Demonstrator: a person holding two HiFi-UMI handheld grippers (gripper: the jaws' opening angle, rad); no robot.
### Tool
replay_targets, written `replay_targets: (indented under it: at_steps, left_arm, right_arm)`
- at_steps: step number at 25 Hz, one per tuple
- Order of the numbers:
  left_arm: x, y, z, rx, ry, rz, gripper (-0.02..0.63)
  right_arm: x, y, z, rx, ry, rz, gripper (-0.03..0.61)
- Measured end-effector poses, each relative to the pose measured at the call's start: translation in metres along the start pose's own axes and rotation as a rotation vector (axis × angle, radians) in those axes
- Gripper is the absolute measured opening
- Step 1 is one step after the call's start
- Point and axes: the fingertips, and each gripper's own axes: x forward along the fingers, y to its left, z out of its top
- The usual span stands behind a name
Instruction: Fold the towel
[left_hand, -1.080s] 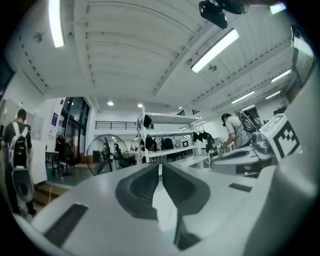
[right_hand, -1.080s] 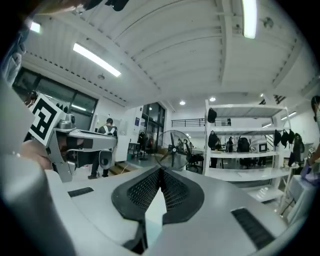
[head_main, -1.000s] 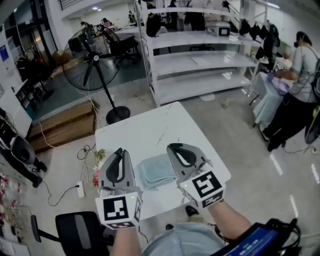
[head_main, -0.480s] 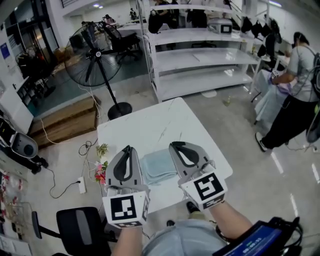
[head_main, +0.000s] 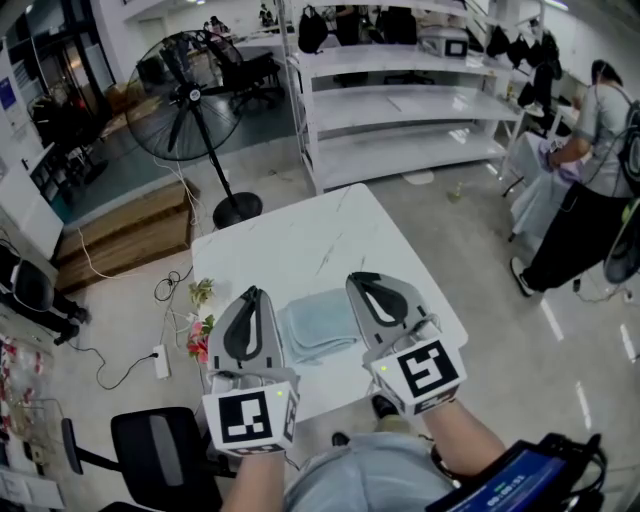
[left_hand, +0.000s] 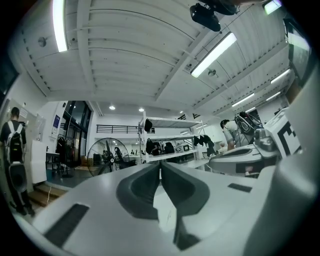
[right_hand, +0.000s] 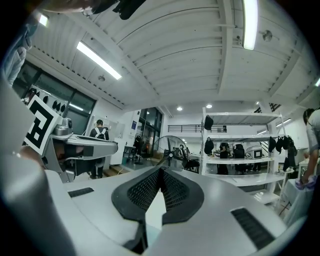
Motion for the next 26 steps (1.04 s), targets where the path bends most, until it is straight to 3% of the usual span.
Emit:
replay_targets:
  at_steps: [26]
  left_arm:
    - [0.003, 0.01, 0.005, -0.001, 0.006, -0.014, 0.017]
  right_arm:
    - [0.01, 0.007, 0.011, -0.005, -0.012, 0.001, 0.011]
